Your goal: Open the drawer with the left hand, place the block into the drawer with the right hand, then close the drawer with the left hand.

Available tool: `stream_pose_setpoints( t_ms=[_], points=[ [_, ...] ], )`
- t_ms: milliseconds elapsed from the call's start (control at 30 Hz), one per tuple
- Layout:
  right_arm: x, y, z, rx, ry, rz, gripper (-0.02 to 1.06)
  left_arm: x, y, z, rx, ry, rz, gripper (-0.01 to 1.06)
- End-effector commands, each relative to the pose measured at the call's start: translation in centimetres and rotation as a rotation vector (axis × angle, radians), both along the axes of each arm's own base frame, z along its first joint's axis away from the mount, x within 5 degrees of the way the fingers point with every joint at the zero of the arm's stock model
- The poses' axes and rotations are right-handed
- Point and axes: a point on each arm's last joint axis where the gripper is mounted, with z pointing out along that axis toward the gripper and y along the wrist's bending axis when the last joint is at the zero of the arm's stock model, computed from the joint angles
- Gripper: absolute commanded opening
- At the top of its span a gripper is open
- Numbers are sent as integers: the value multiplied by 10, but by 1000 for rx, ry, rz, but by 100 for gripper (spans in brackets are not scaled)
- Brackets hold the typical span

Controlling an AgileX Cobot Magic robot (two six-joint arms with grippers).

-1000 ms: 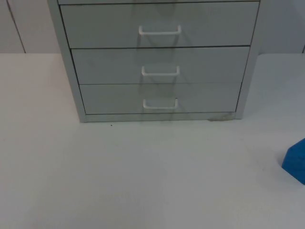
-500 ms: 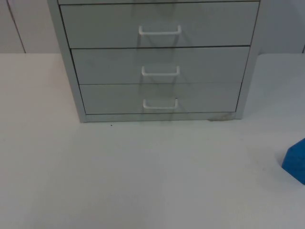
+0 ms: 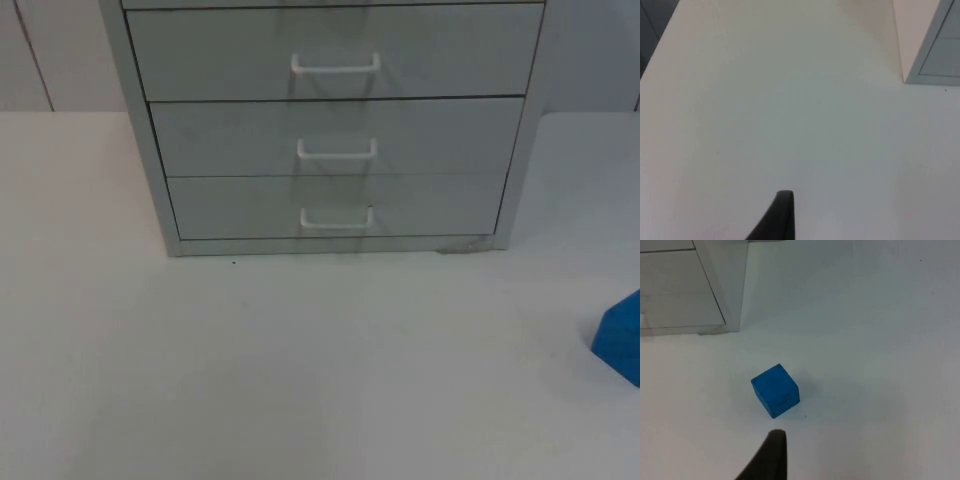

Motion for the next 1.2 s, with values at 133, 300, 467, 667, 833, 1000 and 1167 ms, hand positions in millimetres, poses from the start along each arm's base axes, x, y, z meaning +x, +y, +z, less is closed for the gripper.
stream_pose_setpoints(
  t_ms=[133,300,467,667,833,1000,1167],
  points=[
    [35,-1,11,2,55,-1,105,27,1,17,-15,18,-5,105],
    [62,-2,4,3,135,-3,105,50,3,18,-20,78,-3,105],
    [82,-3,-8,4,232,-1,105,69,5,13,-20,123,-6,105],
    [93,-4,-14,-4,280,9,105,77,5,9,-18,154,-11,105],
    [94,-4,-15,-4,283,9,105,78,4,10,-20,138,-33,105],
    [94,-4,-15,-4,279,9,105,85,-7,26,-52,90,-165,102],
    [94,-4,-15,-4,277,9,105,101,-24,44,-134,52,-362,88]
  ],
)
